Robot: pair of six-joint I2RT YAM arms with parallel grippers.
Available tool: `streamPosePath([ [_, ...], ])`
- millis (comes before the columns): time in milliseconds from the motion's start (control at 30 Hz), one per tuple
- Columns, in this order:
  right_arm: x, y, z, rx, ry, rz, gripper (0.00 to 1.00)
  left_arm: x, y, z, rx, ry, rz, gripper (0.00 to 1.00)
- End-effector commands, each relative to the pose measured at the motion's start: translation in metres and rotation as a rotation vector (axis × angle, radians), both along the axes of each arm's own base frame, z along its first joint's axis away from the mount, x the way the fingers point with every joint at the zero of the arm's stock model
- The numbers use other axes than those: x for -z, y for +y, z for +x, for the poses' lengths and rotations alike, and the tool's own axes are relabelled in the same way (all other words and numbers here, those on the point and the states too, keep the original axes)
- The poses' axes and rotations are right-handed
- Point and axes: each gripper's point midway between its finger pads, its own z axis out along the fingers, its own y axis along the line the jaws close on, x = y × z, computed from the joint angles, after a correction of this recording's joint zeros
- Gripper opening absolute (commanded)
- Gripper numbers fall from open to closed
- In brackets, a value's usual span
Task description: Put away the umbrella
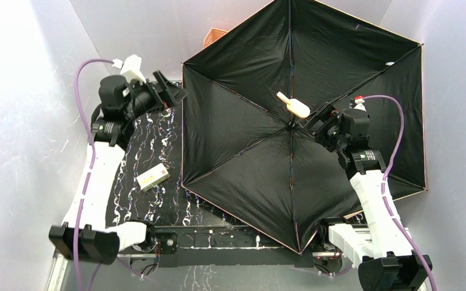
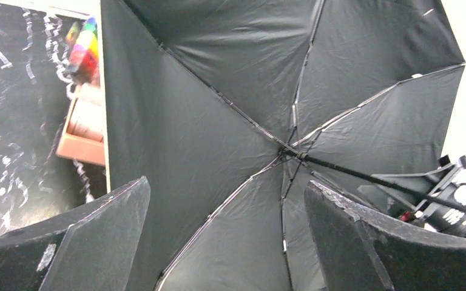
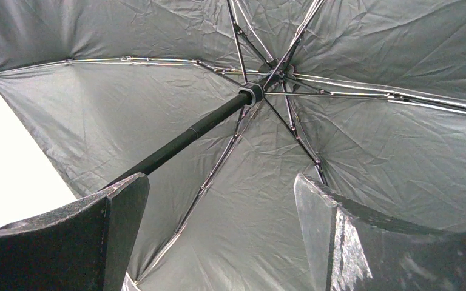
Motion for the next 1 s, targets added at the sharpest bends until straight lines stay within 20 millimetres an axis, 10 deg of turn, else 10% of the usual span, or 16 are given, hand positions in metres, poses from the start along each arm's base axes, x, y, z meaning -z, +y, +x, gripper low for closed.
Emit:
streamPosePath([
  [0,-0.017,0.001,0.004,0.034,-0.057,0.063,0.99,-0.026,-0.033,0.01,0.16,-0.009,-0.022,0.98],
  [367,-0.029,0.036,0.017,0.053,-0.02,0.505,0.97,-0.014,-0.099,-0.009,0.251,-0.001,0.116,0.98],
  [967,-0.038,0.064,0.038,-0.009,0.031,0.805,0.87,0.008,-0.089,-0.033,0.229,0.028,0.136,0.98],
])
